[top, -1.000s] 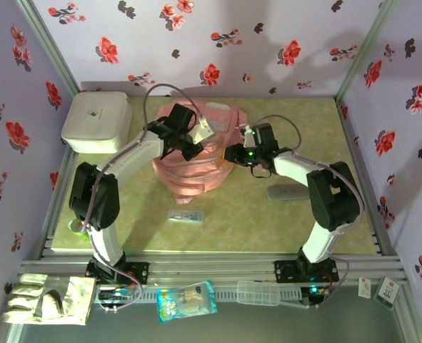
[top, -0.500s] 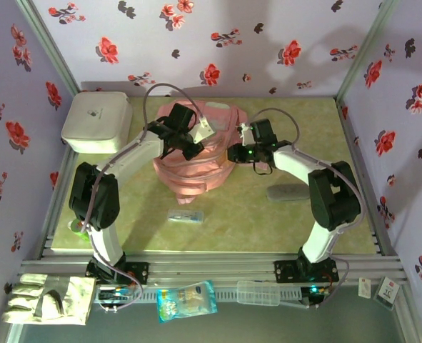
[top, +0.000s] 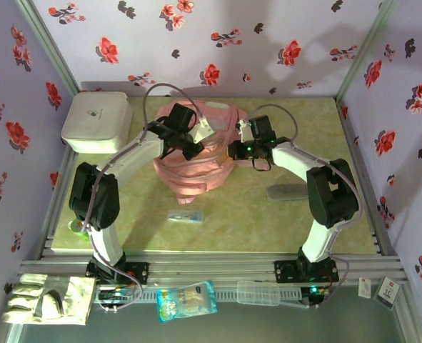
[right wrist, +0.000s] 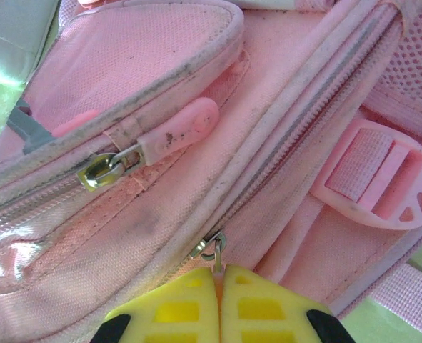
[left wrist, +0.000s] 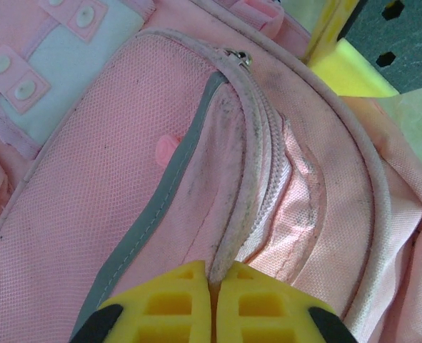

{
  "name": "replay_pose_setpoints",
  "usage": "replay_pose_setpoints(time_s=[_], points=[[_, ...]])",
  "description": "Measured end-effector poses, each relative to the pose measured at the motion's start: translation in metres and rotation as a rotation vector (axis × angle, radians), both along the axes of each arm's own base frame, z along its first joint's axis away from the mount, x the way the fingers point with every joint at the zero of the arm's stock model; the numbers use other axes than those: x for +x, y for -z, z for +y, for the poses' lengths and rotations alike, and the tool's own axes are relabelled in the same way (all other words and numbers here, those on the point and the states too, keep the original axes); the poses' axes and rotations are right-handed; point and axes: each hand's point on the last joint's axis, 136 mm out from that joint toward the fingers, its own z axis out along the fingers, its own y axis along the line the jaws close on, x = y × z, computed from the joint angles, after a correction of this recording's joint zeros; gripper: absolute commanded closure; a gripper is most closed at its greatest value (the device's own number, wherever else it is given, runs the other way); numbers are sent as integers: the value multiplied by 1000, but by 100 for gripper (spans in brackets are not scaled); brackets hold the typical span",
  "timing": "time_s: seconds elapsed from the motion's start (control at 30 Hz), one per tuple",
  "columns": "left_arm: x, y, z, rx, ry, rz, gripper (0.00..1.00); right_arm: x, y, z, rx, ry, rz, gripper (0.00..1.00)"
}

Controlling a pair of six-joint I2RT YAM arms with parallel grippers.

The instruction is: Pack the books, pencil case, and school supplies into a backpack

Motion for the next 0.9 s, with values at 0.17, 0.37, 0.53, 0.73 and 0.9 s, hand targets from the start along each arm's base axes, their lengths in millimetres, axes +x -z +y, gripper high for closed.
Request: replay_pose_setpoints(time_s=[0.17, 0.37, 0.53, 0.73, 0.9], points=[[1, -3, -1, -18, -29, 11, 100, -10, -5, -1, 8, -15, 1, 99], [7, -6, -6, -54, -73, 34, 100, -32, -17, 11, 52, -49, -4, 99], [9, 1, -11, -75, -94, 70, 100, -42, -14, 22, 136, -29, 27, 99], [10, 4, -13, -91, -115, 94, 100, -46, -13, 33, 184, -11, 42, 98], [11, 6, -15, -103, -122, 111, 100, -46, -12, 33, 205, 3, 41, 97]])
